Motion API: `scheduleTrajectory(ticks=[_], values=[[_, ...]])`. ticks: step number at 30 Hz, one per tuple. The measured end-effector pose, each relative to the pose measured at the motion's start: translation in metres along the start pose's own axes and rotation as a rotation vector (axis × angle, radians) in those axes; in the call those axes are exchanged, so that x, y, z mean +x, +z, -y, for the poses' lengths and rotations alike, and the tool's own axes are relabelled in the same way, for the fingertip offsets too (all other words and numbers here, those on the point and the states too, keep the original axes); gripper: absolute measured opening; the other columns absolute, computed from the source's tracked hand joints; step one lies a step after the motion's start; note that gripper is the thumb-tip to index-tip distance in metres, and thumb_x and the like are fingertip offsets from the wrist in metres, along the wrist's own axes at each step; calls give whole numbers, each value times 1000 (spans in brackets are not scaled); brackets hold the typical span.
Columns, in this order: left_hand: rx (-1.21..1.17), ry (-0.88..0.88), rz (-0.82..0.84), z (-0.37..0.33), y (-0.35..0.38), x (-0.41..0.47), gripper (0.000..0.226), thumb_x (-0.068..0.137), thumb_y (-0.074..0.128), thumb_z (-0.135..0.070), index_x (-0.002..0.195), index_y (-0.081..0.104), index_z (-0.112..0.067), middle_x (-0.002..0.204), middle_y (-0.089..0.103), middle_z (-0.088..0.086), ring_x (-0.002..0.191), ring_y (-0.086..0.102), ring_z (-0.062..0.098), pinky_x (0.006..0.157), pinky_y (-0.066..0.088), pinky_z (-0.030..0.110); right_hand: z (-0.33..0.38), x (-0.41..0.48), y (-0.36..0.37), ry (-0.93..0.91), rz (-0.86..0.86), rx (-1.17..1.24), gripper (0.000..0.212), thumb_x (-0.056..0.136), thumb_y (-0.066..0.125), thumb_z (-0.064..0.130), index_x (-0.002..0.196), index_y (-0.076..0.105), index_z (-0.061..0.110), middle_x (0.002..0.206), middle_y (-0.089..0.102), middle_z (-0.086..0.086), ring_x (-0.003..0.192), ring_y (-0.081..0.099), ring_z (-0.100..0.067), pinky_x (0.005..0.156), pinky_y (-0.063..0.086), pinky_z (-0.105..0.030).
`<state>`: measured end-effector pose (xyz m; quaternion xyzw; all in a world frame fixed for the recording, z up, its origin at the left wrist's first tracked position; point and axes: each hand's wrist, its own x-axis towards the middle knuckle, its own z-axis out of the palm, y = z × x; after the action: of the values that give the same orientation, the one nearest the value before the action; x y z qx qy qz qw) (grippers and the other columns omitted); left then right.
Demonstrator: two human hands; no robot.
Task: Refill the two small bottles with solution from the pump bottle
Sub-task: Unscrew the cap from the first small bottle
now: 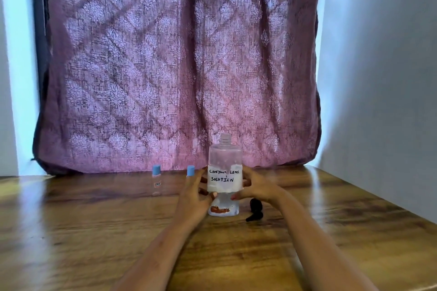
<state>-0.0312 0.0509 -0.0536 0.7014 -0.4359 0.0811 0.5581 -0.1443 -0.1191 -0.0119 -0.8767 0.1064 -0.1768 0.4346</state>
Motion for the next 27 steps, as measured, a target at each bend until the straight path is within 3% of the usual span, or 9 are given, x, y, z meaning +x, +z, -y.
scheduleTrajectory(ticks=[3, 8, 10, 13, 16, 20, 23, 25, 27], values=[[11, -44, 35, 3, 0, 1, 60, 84, 69, -10, 138, 45, -20, 127, 55, 2, 97, 57, 7, 65, 45, 1, -11, 0, 7, -14, -78, 40, 71, 63, 86, 17, 125, 51, 21, 116, 65, 3, 105, 61, -14, 88, 54, -35], [10, -71, 177, 2, 6, -1, 58, 87, 66, -6, 139, 42, -14, 131, 50, 2, 97, 54, -4, 68, 40, -6, -11, -6, 2, -7, -191, -7, 60, 53, 91, 26, 100, 53, 31, 105, 67, 6, 96, 65, -11, 80, 56, -29], [43, -65, 212, -1, 9, -4, 62, 87, 66, -11, 142, 37, -17, 136, 48, 1, 112, 57, 7, 83, 45, 4, -11, -9, 0, 11, -251, -72, 58, 52, 91, 34, 94, 50, 33, 102, 66, 7, 92, 63, -11, 77, 55, -30], [195, -109, 234, -3, 10, -6, 82, 89, 64, -30, 152, 13, -17, 157, 20, 4, 140, 32, 24, 113, 33, 35, -13, -14, 3, 22, -351, -131, 62, 49, 89, 46, 95, 49, 31, 97, 61, 10, 83, 56, -5, 62, 43, -21], [244, -114, 215, -1, 7, -4, 81, 89, 62, -32, 151, 12, -17, 160, 6, 5, 143, 26, 25, 115, 31, 40, -15, -16, 6, 13, -436, -146, 73, 47, 88, 49, 104, 49, 25, 101, 60, 8, 87, 55, -7, 65, 42, -22], [247, -94, 127, 5, -1, -1, 61, 88, 63, -28, 142, 35, -23, 150, 27, 0, 128, 45, 20, 103, 42, 34, -10, -18, 7, -30, -404, -139, 93, 43, 88, 52, 118, 33, 42, 113, 55, 14, 107, 55, -12, 83, 48, -31], [226, -125, 70, 8, -8, 2, 46, 88, 64, -26, 130, 47, -27, 135, 44, -2, 115, 52, 18, 94, 45, 31, 3, -16, 13, -79, -542, -150, 130, 47, 85, 58, 145, 1, 42, 149, 30, 0, 136, 29, -22, 109, 30, -48], [203, -162, 38, 12, -13, 5, 41, 87, 63, -24, 126, 50, -25, 127, 52, 0, 108, 55, 19, 93, 47, 34, 24, -14, 16, -165, -804, -169, 119, 59, 73, 63, 145, -7, 41, 154, 21, -4, 140, 21, -24, 110, 21, -54], [178, -190, -4, 16, -18, 8, 38, 87, 63, -19, 124, 53, -21, 123, 57, 3, 105, 56, 21, 91, 48, 35, 42, -14, 18, -386, -994, -162, 94, 76, 69, 49, 147, 11, 31, 147, 34, -6, 133, 33, -26, 109, 27, -53]])
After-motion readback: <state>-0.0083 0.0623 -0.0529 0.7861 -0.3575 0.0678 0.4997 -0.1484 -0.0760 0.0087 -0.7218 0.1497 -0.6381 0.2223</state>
